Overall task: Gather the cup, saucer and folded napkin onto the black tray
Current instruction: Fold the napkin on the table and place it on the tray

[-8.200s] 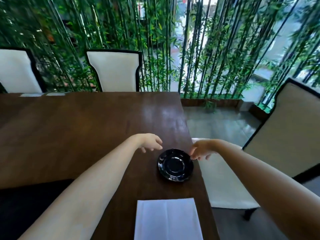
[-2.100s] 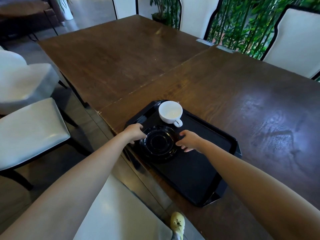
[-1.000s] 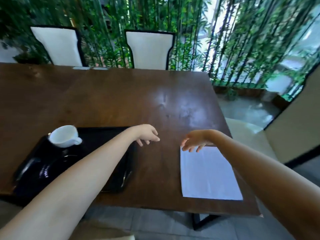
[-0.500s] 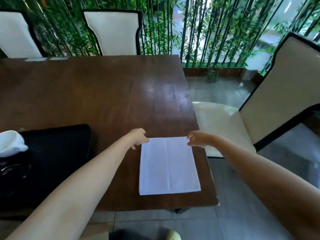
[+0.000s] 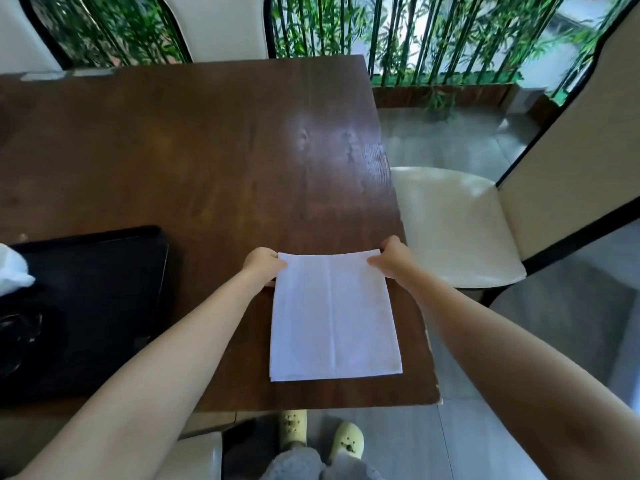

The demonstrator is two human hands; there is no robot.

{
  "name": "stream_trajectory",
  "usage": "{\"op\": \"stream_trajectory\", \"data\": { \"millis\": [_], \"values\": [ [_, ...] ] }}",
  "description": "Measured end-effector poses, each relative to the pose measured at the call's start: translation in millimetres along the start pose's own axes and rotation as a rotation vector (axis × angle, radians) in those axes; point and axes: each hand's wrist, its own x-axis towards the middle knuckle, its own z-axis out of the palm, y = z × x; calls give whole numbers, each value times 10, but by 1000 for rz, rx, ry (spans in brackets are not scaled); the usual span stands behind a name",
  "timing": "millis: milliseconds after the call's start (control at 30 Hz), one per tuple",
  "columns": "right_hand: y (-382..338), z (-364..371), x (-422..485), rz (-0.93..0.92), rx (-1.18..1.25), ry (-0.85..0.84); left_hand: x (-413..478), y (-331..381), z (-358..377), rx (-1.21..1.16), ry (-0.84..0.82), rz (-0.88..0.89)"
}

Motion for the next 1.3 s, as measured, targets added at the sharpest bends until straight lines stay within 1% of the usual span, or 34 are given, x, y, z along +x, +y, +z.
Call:
{"op": "stream_trajectory", "data": {
  "millis": [133, 233, 333, 400, 467, 500, 533, 600, 667, 733, 767, 833, 967, 1033, 1133, 1200, 1233, 1300],
  "values": [
    [-23, -57, 13, 2, 25, -24, 56, -20, -33, -104, -12, -6],
    [-50, -120, 14, 35, 63, -61, 117, 2, -77, -119, -34, 18],
    [-14, -141, 43, 83, 86, -78, 201, 73, -90, -95, -7, 73],
    [14, -153, -16, 119, 54, -66, 219, 145, -47, 19, 52, 131],
    [76, -141, -75, 165, 43, -15, 114, 226, 55, 252, 138, 271],
    [112, -136, -116, 194, 48, 10, 15, 250, 140, 319, 154, 366],
    [159, -125, -147, 211, 57, 29, -110, 253, 247, 352, 128, 451],
    [256, -111, -230, 235, 120, 50, -421, 183, 522, 394, -1, 584],
    [349, -101, -316, 261, 203, 55, -737, 41, 806, 452, -97, 648],
    [442, -88, -384, 269, 279, 53, -981, -126, 1048, 560, -84, 707],
    [483, -89, -431, 259, 298, 52, -1084, -201, 1148, 659, -61, 741],
    [566, -99, -508, 199, 285, 57, -1254, -320, 1267, 836, -2, 786],
    [742, -173, -629, -61, 178, 6, -1419, -453, 1288, 945, 85, 831],
    [801, -245, -696, -206, 176, -67, -1426, -493, 1248, 939, 133, 872],
    [831, -356, -773, -364, 192, -247, -1438, -571, 1197, 907, 174, 922],
    [837, -390, -798, -436, 64, -303, -1462, -611, 1170, 899, 187, 930],
    [836, -386, -807, -484, -49, -292, -1481, -629, 1159, 903, 184, 921],
    [821, -341, -829, -592, -229, -216, -1518, -661, 1140, 907, 180, 896]
  ]
}}
